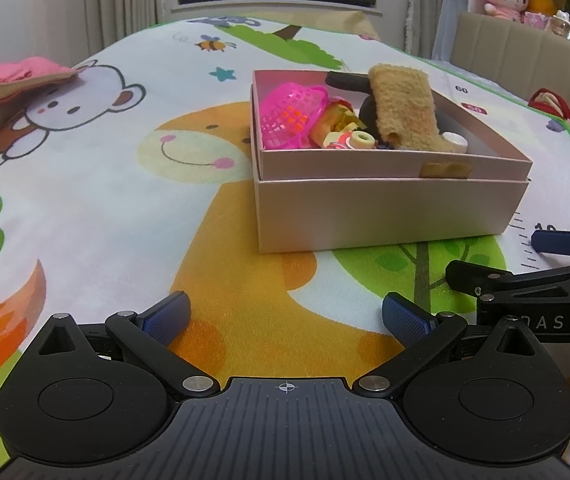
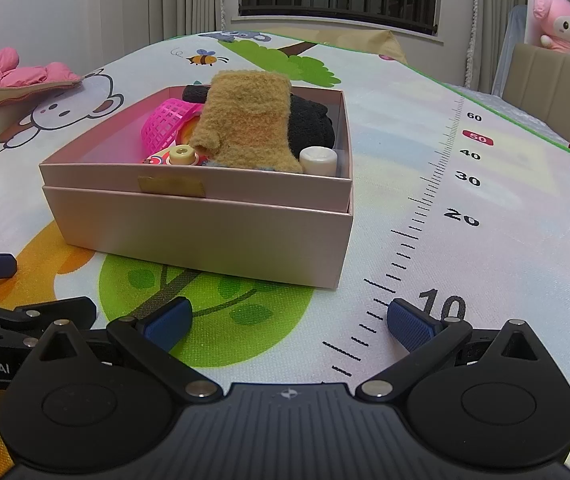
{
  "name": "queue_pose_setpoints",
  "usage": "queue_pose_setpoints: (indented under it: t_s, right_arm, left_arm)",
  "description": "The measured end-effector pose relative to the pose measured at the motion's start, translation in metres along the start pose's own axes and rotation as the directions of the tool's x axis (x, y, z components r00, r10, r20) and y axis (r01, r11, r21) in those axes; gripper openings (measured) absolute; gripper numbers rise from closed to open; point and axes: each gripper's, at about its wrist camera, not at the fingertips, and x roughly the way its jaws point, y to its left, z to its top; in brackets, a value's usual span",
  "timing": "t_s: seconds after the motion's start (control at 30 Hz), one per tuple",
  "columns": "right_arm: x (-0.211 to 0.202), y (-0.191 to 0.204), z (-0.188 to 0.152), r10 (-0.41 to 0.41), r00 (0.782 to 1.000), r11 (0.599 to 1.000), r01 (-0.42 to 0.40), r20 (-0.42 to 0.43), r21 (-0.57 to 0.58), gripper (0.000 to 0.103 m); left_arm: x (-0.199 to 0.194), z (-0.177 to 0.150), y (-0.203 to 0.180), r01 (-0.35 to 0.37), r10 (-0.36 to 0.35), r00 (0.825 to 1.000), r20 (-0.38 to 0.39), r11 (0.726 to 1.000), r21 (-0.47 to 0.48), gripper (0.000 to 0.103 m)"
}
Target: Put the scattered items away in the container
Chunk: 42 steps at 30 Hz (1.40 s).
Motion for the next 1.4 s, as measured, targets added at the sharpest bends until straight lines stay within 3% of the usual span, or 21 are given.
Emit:
queue_pose_setpoints:
  t_s: [0.23, 1.4]
  right_arm:
    - [0.0002, -0.0002, 0.0001, 0.000, 1.000, 1.000, 0.000, 0.000, 0.000, 0.103]
    - [-0.0002, -0.0004, 0.0002, 0.000, 1.000, 1.000, 0.000, 0.000, -0.001, 0.103]
  left_arm:
    - [-0.0008, -0.0029, -0.0001, -0.001, 0.001, 1.000, 0.024, 1.000, -0.011, 0.103]
    - [0.0005, 0.0008, 0.0028, 0.012, -0.012, 1.000, 0.006, 1.000, -0.013, 0.103]
